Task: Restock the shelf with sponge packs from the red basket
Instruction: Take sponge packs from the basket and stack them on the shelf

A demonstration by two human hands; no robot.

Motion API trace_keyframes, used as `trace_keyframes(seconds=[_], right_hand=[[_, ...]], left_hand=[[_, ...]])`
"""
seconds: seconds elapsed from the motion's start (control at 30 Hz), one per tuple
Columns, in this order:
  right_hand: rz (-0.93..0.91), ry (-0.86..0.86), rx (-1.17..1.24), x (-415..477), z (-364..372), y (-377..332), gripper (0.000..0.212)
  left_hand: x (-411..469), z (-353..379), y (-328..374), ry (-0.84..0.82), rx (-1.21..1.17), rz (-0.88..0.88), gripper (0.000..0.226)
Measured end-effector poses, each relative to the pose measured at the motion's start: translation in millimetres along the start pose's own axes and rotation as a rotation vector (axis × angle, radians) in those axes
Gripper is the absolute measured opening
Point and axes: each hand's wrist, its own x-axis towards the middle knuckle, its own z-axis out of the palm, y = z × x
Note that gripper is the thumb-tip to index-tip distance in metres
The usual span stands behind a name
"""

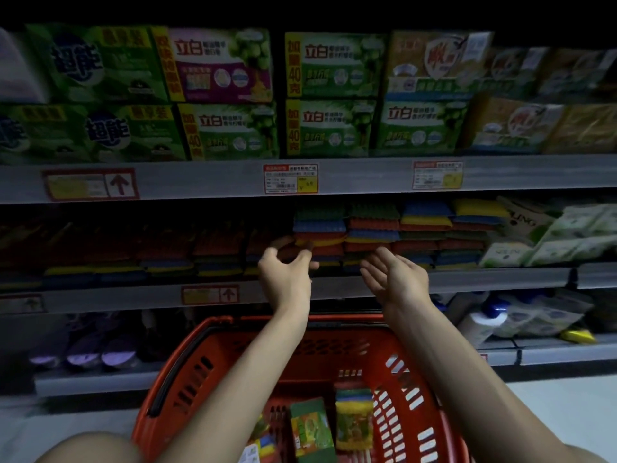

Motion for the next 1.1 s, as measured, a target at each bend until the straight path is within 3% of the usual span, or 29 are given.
trace_keyframes(seconds=[0.13,0.23,0.33,0.4,0.5,0.6,0.77,0.93,1.1], right_hand=[[-0.012,0.001,-0.005,3,5,-2,0.062],[-0.016,0.015,-0.005,6,7,-3,0.062],[-0.022,0.040,-0.016,10,7,-3,0.059],[-0.027,0.044,-0.030,10,8,-3,0.060],[-0.035,0.056,-0.045,9,9,-3,0.064],[-0.047,0.067,-0.054,9,10,-4,0.067],[-0.060,0.054,-0.051,13,6,-4,0.068],[-0.047,0.038,-0.080,18,-3,-9,0.055],[-0.058,0.070,-0.063,27,-11,-19,0.060]], left_hand=[[4,2,-2,0.006,-0.015,-0.004,0.028],[5,3,-2,0.002,-0.030,-0.022,0.042],[6,3,-3,0.001,-0.033,-0.022,0.016],[6,2,-2,0.008,-0.035,-0.020,0.012],[6,1,-2,0.002,-0.041,-0.013,0.011],[3,1,-1,0.005,-0.029,-0.010,0.026],[2,-3,-2,0.018,-0.030,0.011,0.012],[-5,-7,-4,0.054,-0.043,0.060,0.016],[-32,1,-9,-0.065,-0.039,0.154,0.015]])
